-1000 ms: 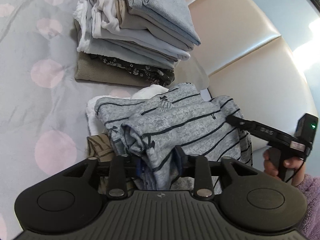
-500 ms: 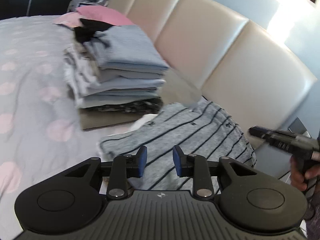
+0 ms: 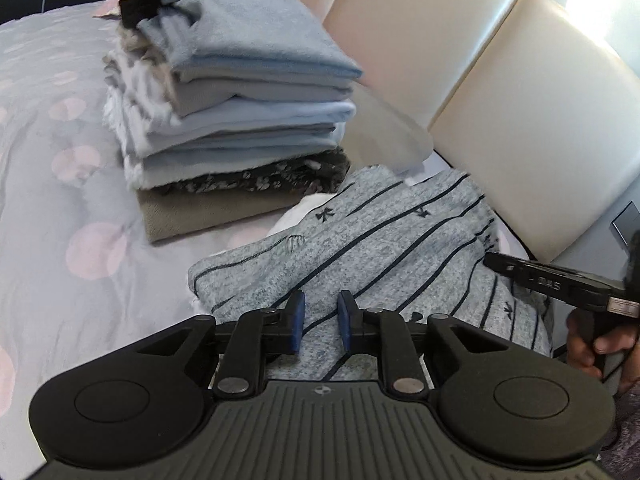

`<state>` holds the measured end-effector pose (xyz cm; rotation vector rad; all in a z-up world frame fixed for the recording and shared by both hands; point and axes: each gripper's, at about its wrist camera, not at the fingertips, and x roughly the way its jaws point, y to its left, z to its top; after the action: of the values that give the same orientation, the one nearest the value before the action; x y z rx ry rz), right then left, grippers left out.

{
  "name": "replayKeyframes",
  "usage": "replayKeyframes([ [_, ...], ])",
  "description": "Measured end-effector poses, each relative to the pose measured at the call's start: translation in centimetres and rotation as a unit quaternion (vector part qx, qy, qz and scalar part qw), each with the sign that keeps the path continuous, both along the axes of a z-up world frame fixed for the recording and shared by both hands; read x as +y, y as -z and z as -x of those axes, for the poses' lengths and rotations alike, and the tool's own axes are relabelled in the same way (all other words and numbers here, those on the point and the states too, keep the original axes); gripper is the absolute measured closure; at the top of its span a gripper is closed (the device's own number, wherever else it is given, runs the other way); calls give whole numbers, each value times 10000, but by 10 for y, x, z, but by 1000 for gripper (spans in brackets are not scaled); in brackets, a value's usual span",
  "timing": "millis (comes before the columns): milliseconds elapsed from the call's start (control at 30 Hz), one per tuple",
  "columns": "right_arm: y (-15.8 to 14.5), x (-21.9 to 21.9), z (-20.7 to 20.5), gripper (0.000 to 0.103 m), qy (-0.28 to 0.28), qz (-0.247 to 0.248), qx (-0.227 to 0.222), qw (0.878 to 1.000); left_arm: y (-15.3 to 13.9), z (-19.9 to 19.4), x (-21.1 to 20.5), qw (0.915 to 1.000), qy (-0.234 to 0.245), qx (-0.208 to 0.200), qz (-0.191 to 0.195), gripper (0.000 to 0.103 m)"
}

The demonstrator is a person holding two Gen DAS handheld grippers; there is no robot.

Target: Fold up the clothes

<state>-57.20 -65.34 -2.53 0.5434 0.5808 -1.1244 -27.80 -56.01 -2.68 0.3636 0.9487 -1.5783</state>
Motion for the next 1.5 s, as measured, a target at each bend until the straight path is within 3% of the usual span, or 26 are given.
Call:
replayKeyframes([
  [100,-4,-6,3,86,271,-200,-131,9993,-12,4,8,9999,-4,-54,125,85],
  [233,-28,15,12,84,271,-6,-345,9990,-27,10,33,9995,38,-252,206,84],
  [333,-44,41,23,77,175,213,-404,9988,-32,22,51,9985,476,-193,194,84],
  [433,-42,66,33,76,60,242,-323,9992,-29,37,67,9943,1063,-34,105,84],
  [567,-19,76,44,76,261,-23,-39,9996,-12,51,69,9920,1252,-143,-75,84],
  [667,1,70,55,68,433,-257,-132,9986,1,50,59,9926,1171,-49,-311,85],
  [767,11,67,62,41,627,-334,-135,9974,7,48,53,9930,1096,12,-438,86],
  [833,12,65,68,40,753,-445,-331,9956,4,46,53,9933,1063,30,-459,86],
  [1067,-31,99,64,43,1022,-60,-528,9933,-32,35,82,9966,788,-183,126,83],
  [1133,-48,112,59,36,1141,18,-639,9914,-47,31,93,9964,692,-283,404,76],
  [1267,-90,139,41,32,1271,341,-767,9883,-78,22,113,9915,669,-481,1006,56],
  [1400,-132,171,21,23,1384,731,-810,9843,-102,11,129,9879,686,-557,1277,45],
  [1500,-153,194,8,20,1497,850,-906,9809,-118,12,145,9816,697,-890,1536,35],
])
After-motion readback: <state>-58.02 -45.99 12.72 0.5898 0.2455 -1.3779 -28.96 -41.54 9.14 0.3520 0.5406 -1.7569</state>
